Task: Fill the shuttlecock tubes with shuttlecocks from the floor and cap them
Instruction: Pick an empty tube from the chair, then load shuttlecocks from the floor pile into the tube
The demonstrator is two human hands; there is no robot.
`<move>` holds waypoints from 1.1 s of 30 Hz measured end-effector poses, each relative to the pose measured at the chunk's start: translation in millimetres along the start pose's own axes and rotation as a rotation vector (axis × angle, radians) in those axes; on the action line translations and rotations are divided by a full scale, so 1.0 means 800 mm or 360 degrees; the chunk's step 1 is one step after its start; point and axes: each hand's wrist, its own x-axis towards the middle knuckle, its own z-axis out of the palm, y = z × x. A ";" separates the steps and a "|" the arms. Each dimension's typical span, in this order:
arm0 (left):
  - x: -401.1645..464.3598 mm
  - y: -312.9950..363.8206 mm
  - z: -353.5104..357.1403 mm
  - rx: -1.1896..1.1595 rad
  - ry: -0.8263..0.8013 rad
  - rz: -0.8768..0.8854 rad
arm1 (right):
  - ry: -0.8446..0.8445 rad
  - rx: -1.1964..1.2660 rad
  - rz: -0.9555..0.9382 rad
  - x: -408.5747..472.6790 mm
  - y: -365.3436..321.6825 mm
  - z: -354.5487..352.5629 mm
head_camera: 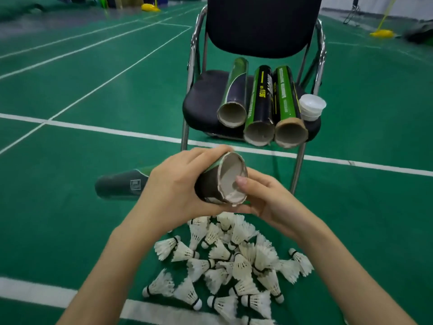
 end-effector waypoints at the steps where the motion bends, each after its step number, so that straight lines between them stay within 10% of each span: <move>1: -0.009 -0.007 0.016 -0.0016 -0.0068 -0.0086 | 0.0018 -0.0055 0.0051 0.004 0.018 -0.007; 8: -0.071 -0.077 0.121 -0.0015 -0.0487 -0.0679 | 0.0323 -0.0391 0.0348 0.019 0.137 -0.069; 21: -0.111 -0.140 0.255 0.0149 -0.0956 -0.0694 | 0.0640 -0.1355 0.0420 0.062 0.321 -0.144; 33: -0.116 -0.129 0.279 0.0220 -0.0979 -0.0665 | 0.0956 -0.1060 0.0508 0.055 0.332 -0.132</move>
